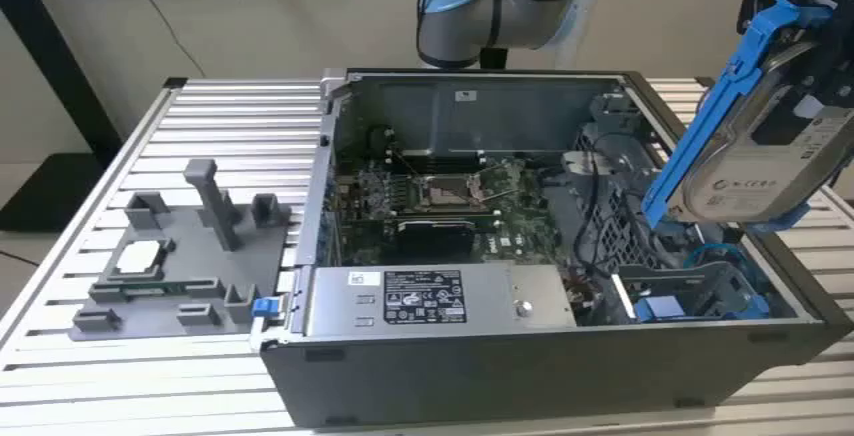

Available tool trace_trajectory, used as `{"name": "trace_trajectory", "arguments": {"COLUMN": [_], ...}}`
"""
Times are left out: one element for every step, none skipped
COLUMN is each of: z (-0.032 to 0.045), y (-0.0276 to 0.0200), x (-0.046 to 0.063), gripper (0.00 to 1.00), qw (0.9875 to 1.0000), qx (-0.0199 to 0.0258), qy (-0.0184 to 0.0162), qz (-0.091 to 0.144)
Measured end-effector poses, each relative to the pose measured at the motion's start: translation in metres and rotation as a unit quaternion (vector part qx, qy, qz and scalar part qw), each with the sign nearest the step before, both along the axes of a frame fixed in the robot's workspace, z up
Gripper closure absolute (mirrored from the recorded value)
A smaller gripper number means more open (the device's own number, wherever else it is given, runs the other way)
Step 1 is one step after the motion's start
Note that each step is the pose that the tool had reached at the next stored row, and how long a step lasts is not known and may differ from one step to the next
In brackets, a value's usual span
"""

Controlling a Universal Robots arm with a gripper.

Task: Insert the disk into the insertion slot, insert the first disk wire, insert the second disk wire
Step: 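Insert the disk into the insertion slot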

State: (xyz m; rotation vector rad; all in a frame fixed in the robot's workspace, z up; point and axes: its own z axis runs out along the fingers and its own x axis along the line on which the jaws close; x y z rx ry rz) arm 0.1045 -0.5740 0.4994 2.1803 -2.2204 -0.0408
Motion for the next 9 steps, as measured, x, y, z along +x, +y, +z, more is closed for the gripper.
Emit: {"name": "trace_trajectory", "arguments": {"z": [0.0, 0.0, 0.0, 0.0, 0.0, 0.0, 0.0, 0.0, 0.0], "y": [0.0, -0.0003, -0.0006, -0.0006, -0.0007, -0.0007, -0.0007, -0.0007, -0.0008], "x": [0.0, 0.0, 0.0, 0.0, 0.0, 0.0, 0.0, 0.0, 0.0], "gripper": [1.0, 1.0, 1.0, 1.0, 1.0, 1.0, 1.0, 1.0, 1.0], "qw": [1.0, 1.0, 1.0, 1.0, 1.0, 1.0, 1.0, 1.0, 1.0], "qx": [0.0, 0.0, 0.0, 0.0, 0.0, 0.0, 0.0, 0.0, 0.0], "qy": [0.0, 0.0, 0.0, 0.0, 0.0, 0.0, 0.0, 0.0, 0.0], "qz": [0.0, 0.0, 0.0, 0.0, 0.0, 0.0, 0.0, 0.0, 0.0]}}
